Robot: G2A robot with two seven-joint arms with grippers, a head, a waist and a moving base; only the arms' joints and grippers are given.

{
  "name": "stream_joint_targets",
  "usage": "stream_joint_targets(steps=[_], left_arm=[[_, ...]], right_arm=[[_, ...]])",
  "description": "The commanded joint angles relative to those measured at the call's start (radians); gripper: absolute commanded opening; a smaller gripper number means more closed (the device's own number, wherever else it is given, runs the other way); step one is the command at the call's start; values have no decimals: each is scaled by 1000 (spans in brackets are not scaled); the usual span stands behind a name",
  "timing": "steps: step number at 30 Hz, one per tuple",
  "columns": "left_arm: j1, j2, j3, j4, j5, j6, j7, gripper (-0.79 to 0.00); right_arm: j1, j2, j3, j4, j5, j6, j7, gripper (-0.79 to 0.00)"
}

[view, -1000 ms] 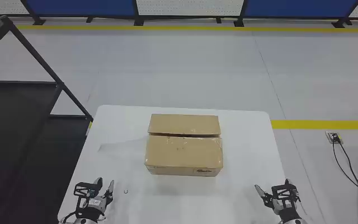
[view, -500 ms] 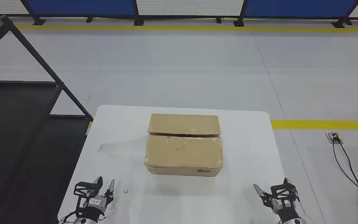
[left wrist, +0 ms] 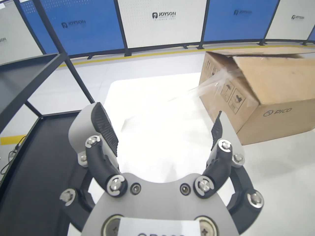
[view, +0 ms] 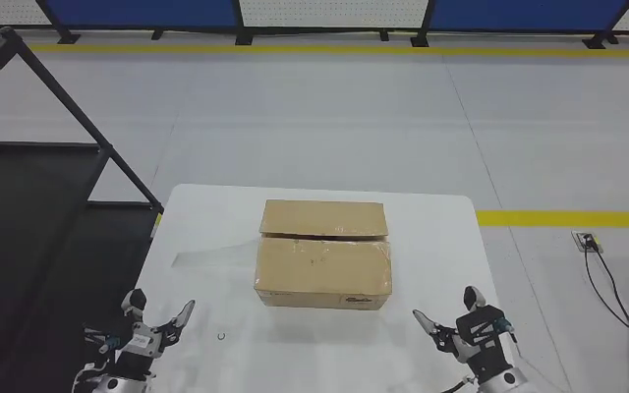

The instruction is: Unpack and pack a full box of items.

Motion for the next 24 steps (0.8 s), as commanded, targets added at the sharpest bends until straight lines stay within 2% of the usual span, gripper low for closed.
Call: stream_joint_targets(steps=[1, 9, 10, 13, 17, 21, 24], left_arm=[[1, 0, -2, -1, 0, -2, 0, 0], [1, 0, -2, -1, 0, -2, 0, 0], [-4, -1, 0, 1, -22, 7, -13, 0], [-58, -7, 15, -16, -147, 17, -100, 0], [-124, -6, 19, -24, -228, -27, -173, 0], [-186, -3, 19, 0, -299, -91, -240, 0], [-219, -3, 26, 14, -336, -122, -252, 0]], right_arm=[[0, 0, 0, 3, -1, 1, -1, 0], [0, 0, 0, 3, -1, 1, -1, 0], [1, 0, -7, 5, 12, -26, 2, 0], [57, 0, -7, 43, 116, -98, 22, 0], [164, 0, -14, 96, 283, -197, 87, 0], [269, 3, -26, 157, 491, -305, 207, 0], [356, 5, -33, 223, 653, -331, 306, 0]])
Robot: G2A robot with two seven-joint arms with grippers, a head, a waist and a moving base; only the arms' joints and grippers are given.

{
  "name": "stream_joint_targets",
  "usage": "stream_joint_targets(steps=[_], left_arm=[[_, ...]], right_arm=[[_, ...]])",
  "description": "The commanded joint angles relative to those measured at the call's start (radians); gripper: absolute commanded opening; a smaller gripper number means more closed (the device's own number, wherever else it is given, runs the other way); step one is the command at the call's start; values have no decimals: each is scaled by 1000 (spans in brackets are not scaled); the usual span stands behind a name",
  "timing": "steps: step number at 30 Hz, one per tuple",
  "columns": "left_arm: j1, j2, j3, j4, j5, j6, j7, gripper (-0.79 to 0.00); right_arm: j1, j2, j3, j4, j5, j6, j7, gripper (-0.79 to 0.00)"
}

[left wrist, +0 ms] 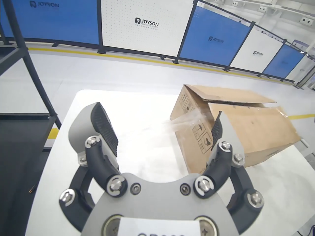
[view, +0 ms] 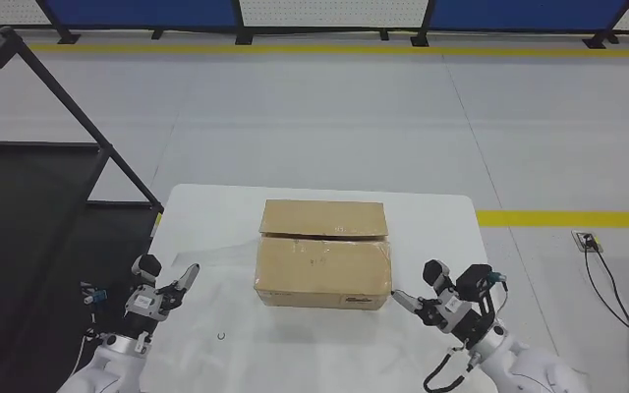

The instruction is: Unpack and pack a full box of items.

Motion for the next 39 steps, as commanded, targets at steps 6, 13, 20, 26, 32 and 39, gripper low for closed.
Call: stream_joint_targets(steps=[6, 13, 20, 26, 32, 39], left_arm=[[-8, 1, 2, 0, -19, -30, -11, 0], [-28, -2, 16, 13, -28, 17, -35, 0], [-130, -6, 88, 42, -63, 2, -102, 0], [-171, -8, 114, 72, -86, -6, -122, 0], [-171, -8, 114, 72, -86, -6, -122, 0], [-171, -8, 114, 72, -86, -6, -122, 0]], right_arm=[[100, 4, 6, 81, 169, 10, 127, 0], [103, 3, -9, 98, 186, 36, 146, 0], [306, 2, -65, 297, 451, 42, 365, 0], [436, 5, -94, 462, 630, -18, 519, 0], [517, 1, -151, 566, 647, -27, 542, 0], [573, -5, -212, 638, 690, -61, 584, 0]])
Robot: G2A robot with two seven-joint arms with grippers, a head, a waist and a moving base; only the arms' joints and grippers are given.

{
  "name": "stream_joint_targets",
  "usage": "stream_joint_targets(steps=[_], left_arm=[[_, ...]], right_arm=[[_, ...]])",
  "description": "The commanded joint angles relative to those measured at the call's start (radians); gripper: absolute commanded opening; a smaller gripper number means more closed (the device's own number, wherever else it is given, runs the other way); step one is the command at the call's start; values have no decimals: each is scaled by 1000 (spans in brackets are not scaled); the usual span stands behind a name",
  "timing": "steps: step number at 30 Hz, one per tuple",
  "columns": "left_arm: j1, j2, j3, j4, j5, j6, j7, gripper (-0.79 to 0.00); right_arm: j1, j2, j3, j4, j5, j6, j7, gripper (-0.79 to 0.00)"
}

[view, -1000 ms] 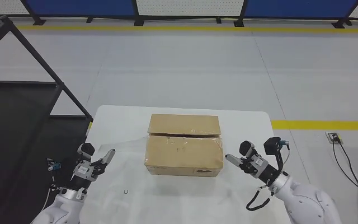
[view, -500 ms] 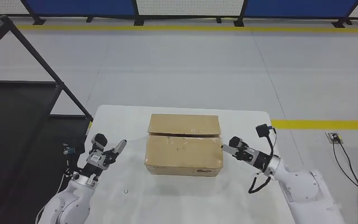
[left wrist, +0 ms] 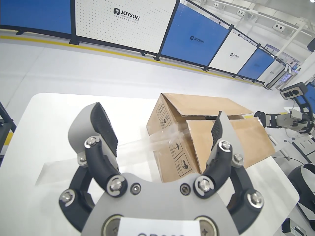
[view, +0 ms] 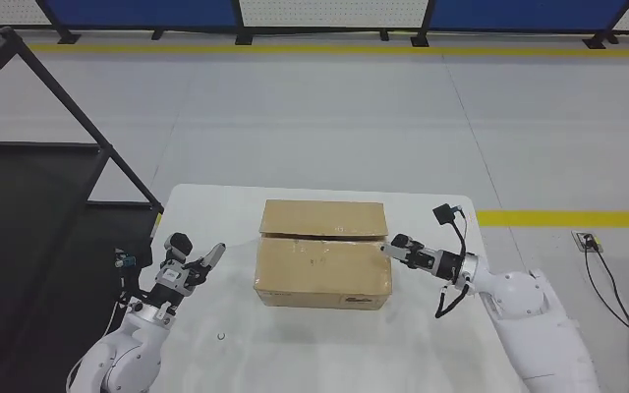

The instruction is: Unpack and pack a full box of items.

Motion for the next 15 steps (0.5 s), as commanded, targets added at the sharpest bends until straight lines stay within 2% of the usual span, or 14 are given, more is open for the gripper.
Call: stream_joint_targets(steps=[1, 8, 15], left_arm=[[0, 0, 0, 0, 0, 0, 0, 0], [0, 0, 0, 0, 0, 0, 0, 0], [7, -1, 8, -11, 2, 2, -3, 0]], right_arm=[[10, -1, -13, 13, 29, -21, 23, 0], [2, 7, -8, 13, 148, -94, 99, 0], [-67, 32, 34, -91, 294, -144, 224, 0]])
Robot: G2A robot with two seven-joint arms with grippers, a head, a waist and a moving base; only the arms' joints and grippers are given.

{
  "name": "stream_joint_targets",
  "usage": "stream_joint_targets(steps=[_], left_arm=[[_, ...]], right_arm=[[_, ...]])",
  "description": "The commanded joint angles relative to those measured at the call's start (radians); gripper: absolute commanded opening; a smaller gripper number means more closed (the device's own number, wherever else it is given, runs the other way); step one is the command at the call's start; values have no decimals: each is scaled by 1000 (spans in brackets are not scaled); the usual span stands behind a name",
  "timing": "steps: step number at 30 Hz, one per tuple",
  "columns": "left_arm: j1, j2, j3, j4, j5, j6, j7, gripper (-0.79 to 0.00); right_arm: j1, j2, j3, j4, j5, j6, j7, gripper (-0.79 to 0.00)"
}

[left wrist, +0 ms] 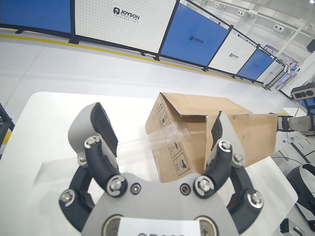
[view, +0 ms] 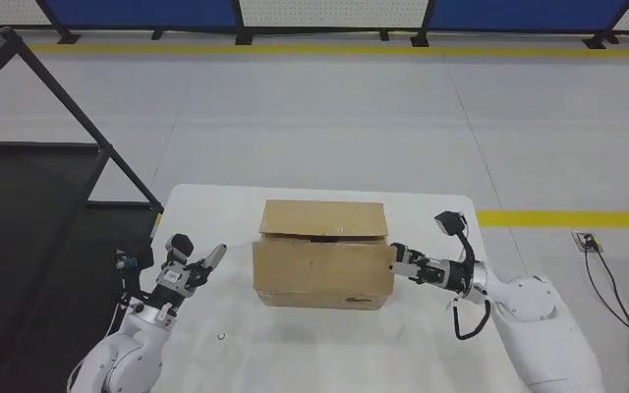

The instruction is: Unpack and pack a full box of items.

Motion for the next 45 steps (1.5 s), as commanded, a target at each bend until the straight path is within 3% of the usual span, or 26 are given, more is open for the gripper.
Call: stream_joint_targets(steps=[1, 11, 17, 26, 32, 35, 37, 45], left_arm=[[-1, 0, 4, -1, 7, -4, -4, 0], [-1, 12, 28, 4, 131, -133, -82, 0], [12, 24, 35, 13, 234, -229, -121, 0], [26, 39, 24, 19, 262, -337, -193, 0], [22, 41, 35, 26, 288, -299, -172, 0], [19, 40, 44, 28, 295, -284, -159, 0], [19, 40, 48, 27, 305, -271, -150, 0], [21, 40, 53, 30, 301, -257, -131, 0]], right_arm=[[-26, 10, 6, -55, 30, 16, 22, 0], [-139, 90, -21, -252, 44, 38, 44, 0], [-143, 134, -81, -249, 12, 11, 17, 0], [-89, 175, -181, -169, -6, -5, 1, 0], [-42, 176, -215, -108, 77, -16, -24, 0], [2, 162, -234, -70, 156, 25, -73, 0], [33, 151, -250, -26, 241, 117, -114, 0], [33, 151, -250, -26, 241, 117, -114, 0]])
